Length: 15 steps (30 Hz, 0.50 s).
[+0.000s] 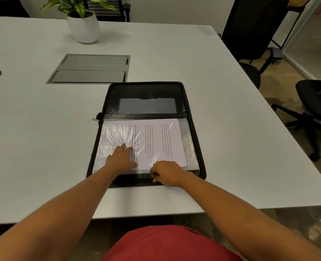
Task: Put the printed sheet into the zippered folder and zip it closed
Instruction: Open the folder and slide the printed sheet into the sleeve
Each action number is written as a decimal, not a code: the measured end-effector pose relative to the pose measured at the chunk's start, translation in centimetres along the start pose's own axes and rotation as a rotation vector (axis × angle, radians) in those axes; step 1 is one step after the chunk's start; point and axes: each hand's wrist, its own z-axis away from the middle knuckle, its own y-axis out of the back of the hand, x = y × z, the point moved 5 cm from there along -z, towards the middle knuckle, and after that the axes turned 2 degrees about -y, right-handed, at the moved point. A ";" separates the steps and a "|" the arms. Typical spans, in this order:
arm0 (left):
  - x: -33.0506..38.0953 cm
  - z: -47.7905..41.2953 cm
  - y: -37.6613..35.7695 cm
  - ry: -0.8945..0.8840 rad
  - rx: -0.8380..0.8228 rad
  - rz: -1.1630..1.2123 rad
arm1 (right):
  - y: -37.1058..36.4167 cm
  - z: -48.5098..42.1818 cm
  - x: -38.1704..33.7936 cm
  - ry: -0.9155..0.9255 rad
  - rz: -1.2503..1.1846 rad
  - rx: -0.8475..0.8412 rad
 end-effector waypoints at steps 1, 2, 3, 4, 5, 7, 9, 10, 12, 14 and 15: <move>0.0 0.1 0.0 -0.001 0.005 0.001 | 0.0 0.0 0.2 0.005 0.012 -0.005; 0.0 0.1 0.1 -0.005 0.015 0.000 | 0.0 0.1 0.4 0.010 0.025 -0.010; 0.2 0.1 0.2 -0.010 0.028 -0.002 | 0.1 0.2 0.8 0.011 0.035 -0.017; 0.4 0.1 0.3 -0.018 0.041 -0.004 | 0.3 0.4 1.2 0.006 0.041 -0.025; 0.7 0.1 0.5 -0.027 0.053 -0.006 | 0.7 0.6 1.8 -0.004 0.051 -0.036; 1.3 -0.2 0.8 -0.049 0.078 0.007 | 1.5 1.0 3.4 -0.034 0.080 -0.071; 1.7 -0.6 1.2 -0.070 0.112 0.047 | 2.7 1.7 5.6 -0.086 0.114 -0.111; 1.9 -0.7 1.3 -0.078 0.127 0.068 | 3.4 2.1 6.8 -0.120 0.140 -0.128; 2.2 -1.1 1.6 -0.084 0.145 0.080 | 4.7 2.7 9.3 -0.205 0.236 -0.136; 2.4 -1.6 1.8 -0.085 0.157 0.064 | 6.1 3.4 11.7 -0.329 0.389 -0.069; 2.5 -1.9 1.9 -0.087 0.164 0.061 | 6.6 3.9 12.6 -0.401 0.460 -0.003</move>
